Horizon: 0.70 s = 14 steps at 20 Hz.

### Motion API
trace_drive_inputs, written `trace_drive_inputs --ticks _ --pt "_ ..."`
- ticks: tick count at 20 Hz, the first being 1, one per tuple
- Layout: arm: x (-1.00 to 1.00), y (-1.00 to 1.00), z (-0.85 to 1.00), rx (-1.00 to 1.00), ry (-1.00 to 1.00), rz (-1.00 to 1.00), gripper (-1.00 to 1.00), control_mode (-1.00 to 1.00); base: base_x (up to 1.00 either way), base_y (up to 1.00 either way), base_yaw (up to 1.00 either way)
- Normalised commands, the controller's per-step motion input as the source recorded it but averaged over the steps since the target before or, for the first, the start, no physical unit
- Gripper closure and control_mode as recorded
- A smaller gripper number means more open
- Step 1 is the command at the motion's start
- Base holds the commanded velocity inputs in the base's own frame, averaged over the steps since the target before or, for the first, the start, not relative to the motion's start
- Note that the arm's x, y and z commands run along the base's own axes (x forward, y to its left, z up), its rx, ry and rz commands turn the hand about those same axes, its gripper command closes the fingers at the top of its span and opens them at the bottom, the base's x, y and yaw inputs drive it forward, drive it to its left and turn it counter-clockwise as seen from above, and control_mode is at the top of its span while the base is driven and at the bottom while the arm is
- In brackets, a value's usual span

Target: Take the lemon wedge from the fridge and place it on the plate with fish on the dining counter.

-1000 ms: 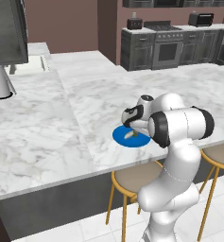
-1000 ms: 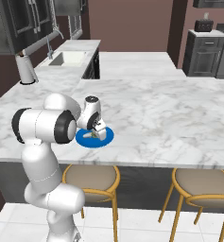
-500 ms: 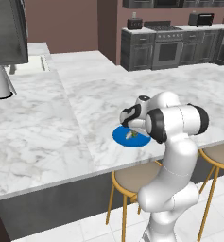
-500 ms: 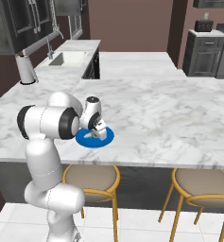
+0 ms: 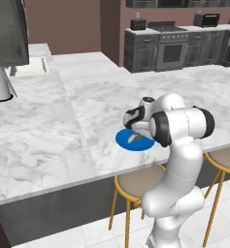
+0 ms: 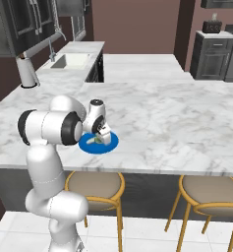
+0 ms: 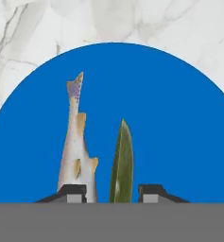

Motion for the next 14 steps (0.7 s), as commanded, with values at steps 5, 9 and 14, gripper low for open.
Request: trace_drive_inputs --ticks 5,9,14 --pt "-0.29 0.06 0.95 0.00 -0.07 -0.10 -1.00 -1.00 0.00 0.00 0.00" --pt "-1.00 0.23 0.94 -0.06 -0.15 -0.05 -1.00 -1.00 0.00 0.00 0.00" --pt "-1.00 0.11 0.43 -0.11 -0.19 0.00 -1.00 -1.00 0.00 0.00 0.00"
